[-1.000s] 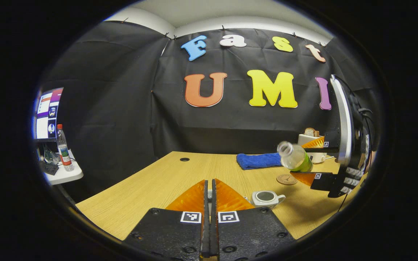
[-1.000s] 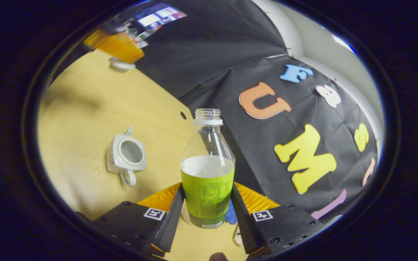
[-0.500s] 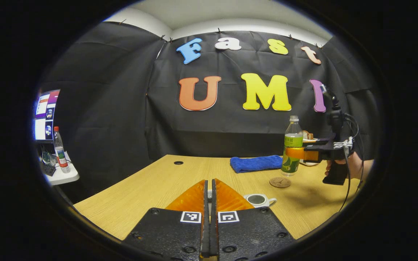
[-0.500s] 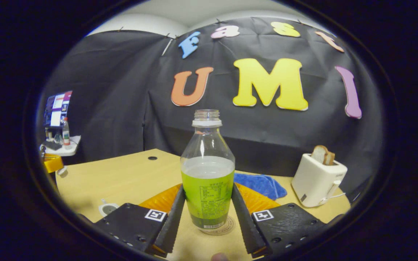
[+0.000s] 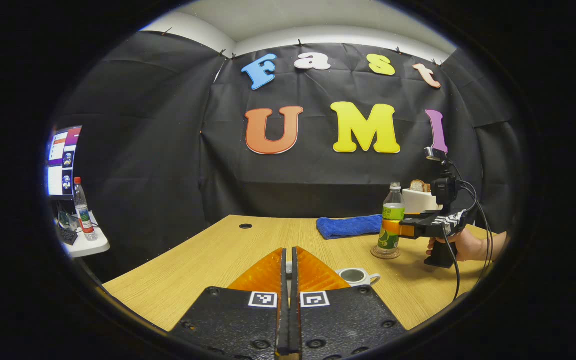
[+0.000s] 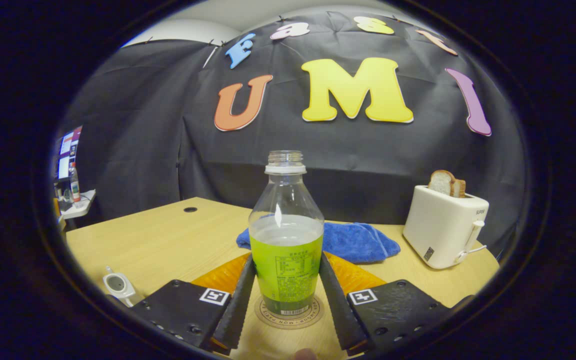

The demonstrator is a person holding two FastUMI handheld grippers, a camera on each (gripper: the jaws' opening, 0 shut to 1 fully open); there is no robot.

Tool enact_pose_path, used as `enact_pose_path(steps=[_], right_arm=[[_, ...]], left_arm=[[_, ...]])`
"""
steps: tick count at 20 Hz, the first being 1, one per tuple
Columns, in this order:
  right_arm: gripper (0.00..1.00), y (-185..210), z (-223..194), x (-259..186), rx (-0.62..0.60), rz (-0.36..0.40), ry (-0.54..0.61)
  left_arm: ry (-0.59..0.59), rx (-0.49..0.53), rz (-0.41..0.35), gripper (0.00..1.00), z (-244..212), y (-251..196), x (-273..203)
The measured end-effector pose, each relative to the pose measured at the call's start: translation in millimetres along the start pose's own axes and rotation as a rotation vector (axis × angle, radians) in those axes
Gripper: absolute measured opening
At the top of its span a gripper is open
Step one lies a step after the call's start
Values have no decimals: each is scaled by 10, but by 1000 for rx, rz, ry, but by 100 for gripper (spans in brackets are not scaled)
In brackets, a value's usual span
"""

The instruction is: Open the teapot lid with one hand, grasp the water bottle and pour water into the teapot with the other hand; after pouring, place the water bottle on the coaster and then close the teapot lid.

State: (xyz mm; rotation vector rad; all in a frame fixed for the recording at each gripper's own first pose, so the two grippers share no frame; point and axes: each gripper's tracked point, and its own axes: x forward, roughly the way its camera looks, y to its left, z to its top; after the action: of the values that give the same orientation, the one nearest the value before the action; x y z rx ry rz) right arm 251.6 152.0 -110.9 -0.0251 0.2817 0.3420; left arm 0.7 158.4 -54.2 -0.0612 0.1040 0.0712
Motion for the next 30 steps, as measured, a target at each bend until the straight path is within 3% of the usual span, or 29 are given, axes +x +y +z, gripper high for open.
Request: enact_pose_path(steps=[8,9,10,14,20,22,26,29,30], right_arm=[[78,-43,-17,-9,29,-19,5],[94,-37,-16,-60,43,-11,12],[98,-39,-16,-139,67,0,10],[96,-287,49,-636,108,-17,-19],[92,-852,-30,-1810,57,-186,-84],[96,-990,-96,-2093,29,-236,-105],[96,-1168,-143,-2397,49,-284,-147],[92,-1152,-135,-2409,64,-270,-164],[96,-1143,-145,-2393,65,-264,-162]], left_arm=[[-4,3,0,3,20,-26,7],[-9,-1,-3,3,24,-56,18],[-10,-4,-12,3,20,-113,48],[-36,-7,-63,3,48,-468,84],[-47,10,-151,3,2,-1002,325],[-31,16,-154,4,-77,-1065,432],[10,18,-126,4,-293,-1072,620],[47,18,-110,5,-428,-1075,704],[51,17,-108,5,-445,-1081,716]])
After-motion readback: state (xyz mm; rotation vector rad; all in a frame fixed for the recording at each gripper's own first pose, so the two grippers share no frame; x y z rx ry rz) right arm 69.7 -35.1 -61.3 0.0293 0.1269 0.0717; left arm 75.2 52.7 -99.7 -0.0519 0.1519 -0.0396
